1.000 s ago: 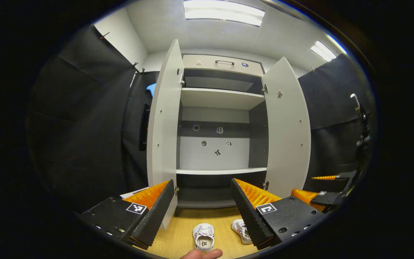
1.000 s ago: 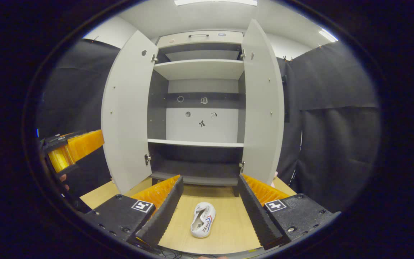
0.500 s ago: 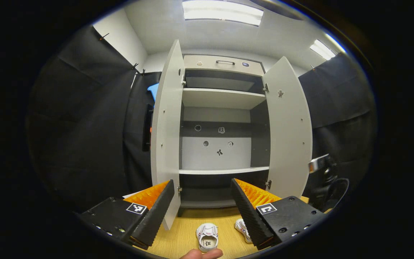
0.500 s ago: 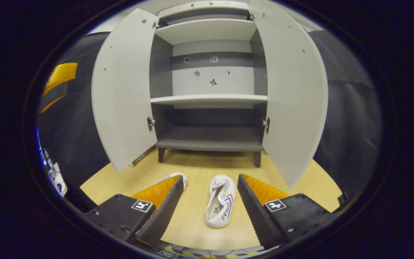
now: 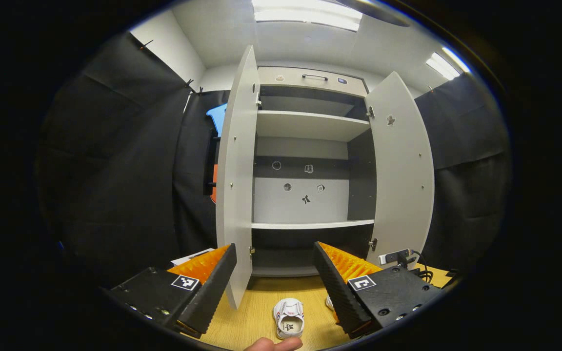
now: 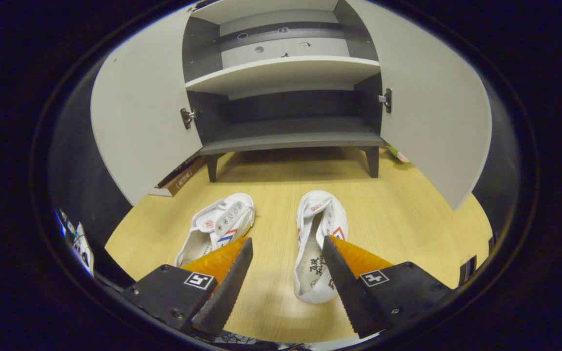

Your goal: Grab one shoe with the right hand and put it into the shoe cabinet, grab the other shoe with the left hand and put it into the shoe cabinet; then close the right door with the right hand and the left door with the left hand.

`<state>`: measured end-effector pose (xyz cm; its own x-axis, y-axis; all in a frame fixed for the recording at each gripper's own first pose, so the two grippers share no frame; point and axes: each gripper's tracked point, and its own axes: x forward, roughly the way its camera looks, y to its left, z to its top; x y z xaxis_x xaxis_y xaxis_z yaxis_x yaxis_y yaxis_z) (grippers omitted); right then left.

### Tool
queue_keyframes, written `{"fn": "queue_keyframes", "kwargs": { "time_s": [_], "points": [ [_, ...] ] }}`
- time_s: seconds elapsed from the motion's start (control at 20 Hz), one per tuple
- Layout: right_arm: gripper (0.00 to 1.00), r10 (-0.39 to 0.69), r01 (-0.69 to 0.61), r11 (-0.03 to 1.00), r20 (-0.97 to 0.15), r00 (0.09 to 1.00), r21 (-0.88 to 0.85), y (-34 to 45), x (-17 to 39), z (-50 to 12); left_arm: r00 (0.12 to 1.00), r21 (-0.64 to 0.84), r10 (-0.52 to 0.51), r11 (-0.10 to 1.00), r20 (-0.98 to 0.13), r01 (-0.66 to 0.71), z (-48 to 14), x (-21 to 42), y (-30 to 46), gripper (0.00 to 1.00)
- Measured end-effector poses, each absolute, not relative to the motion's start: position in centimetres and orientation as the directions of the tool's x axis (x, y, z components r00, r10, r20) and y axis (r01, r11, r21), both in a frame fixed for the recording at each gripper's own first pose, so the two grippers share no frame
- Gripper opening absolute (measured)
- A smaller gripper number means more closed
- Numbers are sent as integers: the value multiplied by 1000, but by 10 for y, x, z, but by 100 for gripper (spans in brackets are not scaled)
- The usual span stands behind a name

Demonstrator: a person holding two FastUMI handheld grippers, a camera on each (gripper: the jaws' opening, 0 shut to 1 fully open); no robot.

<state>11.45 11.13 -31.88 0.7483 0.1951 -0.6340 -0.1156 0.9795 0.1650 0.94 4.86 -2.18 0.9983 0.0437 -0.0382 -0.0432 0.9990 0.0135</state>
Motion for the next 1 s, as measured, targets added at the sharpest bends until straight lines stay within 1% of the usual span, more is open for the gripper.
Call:
{"fn": "queue_keyframes", "kwargs": {
  "time_s": [0.15, 0.2, 0.45, 0.5, 0.55, 0.6, 0.65, 0.7, 0.75, 0.8, 0.85, 0.9, 0.95, 1.0],
  "points": [
    [90, 216, -136, 976, -658, 721, 171, 116, 122, -335, 997, 3, 53, 999, -52, -53, -28, 14, 55, 95],
    [86, 214, -132, 976, -670, 711, 172, 116, 124, -340, 997, -2, 55, 998, -55, -56, -29, 15, 58, 95],
    [78, 199, -102, 979, -699, 687, 178, 113, 142, -358, 995, -8, 64, 998, -70, -65, -36, 20, 67, 95],
    [73, 204, -99, 977, -704, 681, 187, 115, 146, -361, 995, -8, 64, 998, -74, -65, -38, 22, 68, 95],
    [63, 205, -96, 977, -712, 672, 191, 116, 147, -366, 995, -9, 64, 998, -78, -65, -40, 24, 68, 95],
    [67, 202, -92, 978, -720, 665, 189, 116, 150, -370, 995, -9, 63, 998, -82, -64, -42, 25, 68, 95],
    [64, 202, -93, 978, -725, 659, 188, 117, 152, -373, 995, -9, 62, 998, -83, -63, -42, 27, 68, 95],
    [60, 203, -92, 977, -728, 655, 190, 119, 154, -375, 994, -8, 63, 998, -85, -64, -43, 28, 69, 95],
    [50, 201, -93, 978, -732, 651, 186, 118, 155, -379, 994, -8, 62, 998, -88, -63, -45, 30, 70, 95],
    [55, 194, -90, 980, -737, 648, 179, 117, 157, -381, 994, -10, 62, 998, -90, -63, -46, 31, 70, 95],
    [53, 183, -84, 982, -740, 647, 169, 115, 159, -384, 994, -11, 61, 998, -94, -63, -48, 32, 70, 95],
    [46, 161, -70, 986, -742, 651, 153, 111, 162, -386, 993, -14, 61, 998, -99, -63, -49, 33, 71, 95],
    [35, 148, -59, 988, -743, 653, 146, 108, 163, -388, 993, -17, 61, 998, -104, -63, -51, 34, 71, 95],
    [21, 142, -52, 988, -743, 654, 143, 106, 165, -388, 992, -20, 60, 998, -107, -62, -52, 34, 71, 95]
  ]
}}
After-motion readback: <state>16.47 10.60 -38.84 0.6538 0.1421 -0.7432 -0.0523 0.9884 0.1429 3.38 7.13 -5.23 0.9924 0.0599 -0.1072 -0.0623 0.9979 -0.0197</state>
